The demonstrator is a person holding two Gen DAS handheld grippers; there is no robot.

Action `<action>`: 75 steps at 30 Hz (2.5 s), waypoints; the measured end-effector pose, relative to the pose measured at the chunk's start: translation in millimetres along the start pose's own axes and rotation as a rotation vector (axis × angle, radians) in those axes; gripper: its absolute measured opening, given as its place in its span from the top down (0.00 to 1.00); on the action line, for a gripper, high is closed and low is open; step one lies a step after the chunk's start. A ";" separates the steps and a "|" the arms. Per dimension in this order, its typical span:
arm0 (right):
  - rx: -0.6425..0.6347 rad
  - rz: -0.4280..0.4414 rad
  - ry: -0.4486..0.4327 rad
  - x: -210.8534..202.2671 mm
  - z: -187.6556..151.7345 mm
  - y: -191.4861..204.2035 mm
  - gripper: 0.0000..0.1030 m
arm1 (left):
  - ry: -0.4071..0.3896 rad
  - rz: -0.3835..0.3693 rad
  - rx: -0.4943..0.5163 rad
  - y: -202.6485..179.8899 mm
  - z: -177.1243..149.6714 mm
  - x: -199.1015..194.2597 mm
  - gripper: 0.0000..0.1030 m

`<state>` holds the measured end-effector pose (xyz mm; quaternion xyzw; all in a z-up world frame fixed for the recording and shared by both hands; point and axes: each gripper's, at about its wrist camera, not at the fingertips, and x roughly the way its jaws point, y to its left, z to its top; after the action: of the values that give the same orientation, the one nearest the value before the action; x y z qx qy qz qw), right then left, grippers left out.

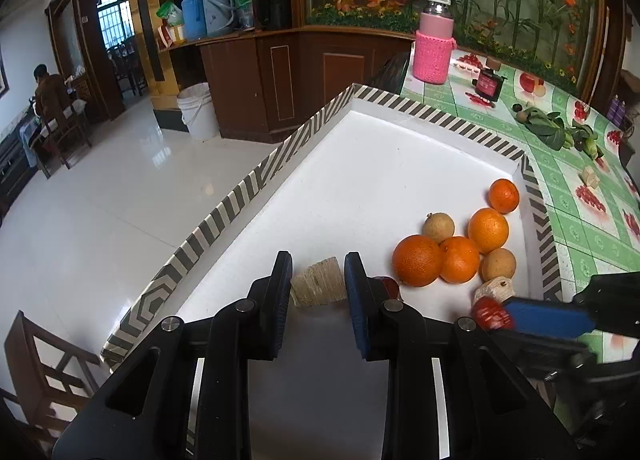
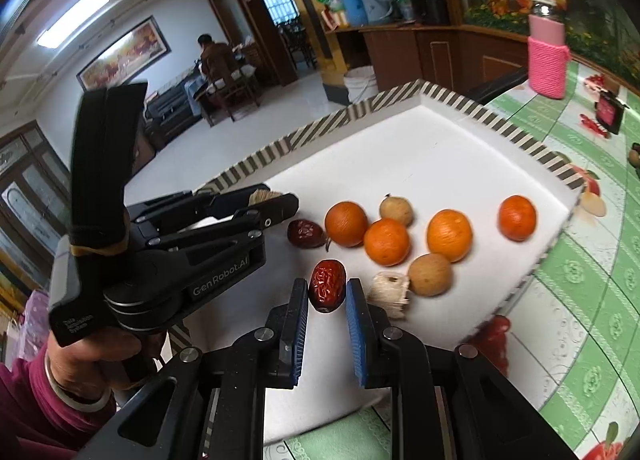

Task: Organize fruits
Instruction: 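Carry the cube cake and date into the white tray and open both tools, then move both tools back from the tray toward the remaining cakes, then grasp a tan cube cake with the left tool while the right tool grasps a round cake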

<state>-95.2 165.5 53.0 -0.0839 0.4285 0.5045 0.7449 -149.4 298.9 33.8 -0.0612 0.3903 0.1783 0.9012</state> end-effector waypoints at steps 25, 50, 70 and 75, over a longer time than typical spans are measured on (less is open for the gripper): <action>0.013 -0.049 -0.015 -15.8 -0.5 -12.2 0.80 | -0.001 0.009 -0.014 0.3 4.5 -12.1 0.56; 0.325 -0.315 -0.163 -132.9 -61.4 -158.6 0.74 | -0.057 -0.231 0.164 -175.3 38.5 -31.5 0.48; 0.473 -0.572 -0.152 -160.7 -54.6 -312.0 0.72 | 0.068 -0.342 0.251 -266.5 41.1 12.7 0.48; 0.388 -0.600 -0.079 -140.7 -44.7 -326.9 0.72 | 0.087 -0.338 0.240 -265.6 43.2 20.5 0.48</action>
<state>131.8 -111.0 26.7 -0.0433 0.4434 0.1755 0.8779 -9.0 68.5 41.0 -0.0258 0.4313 -0.0261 0.9014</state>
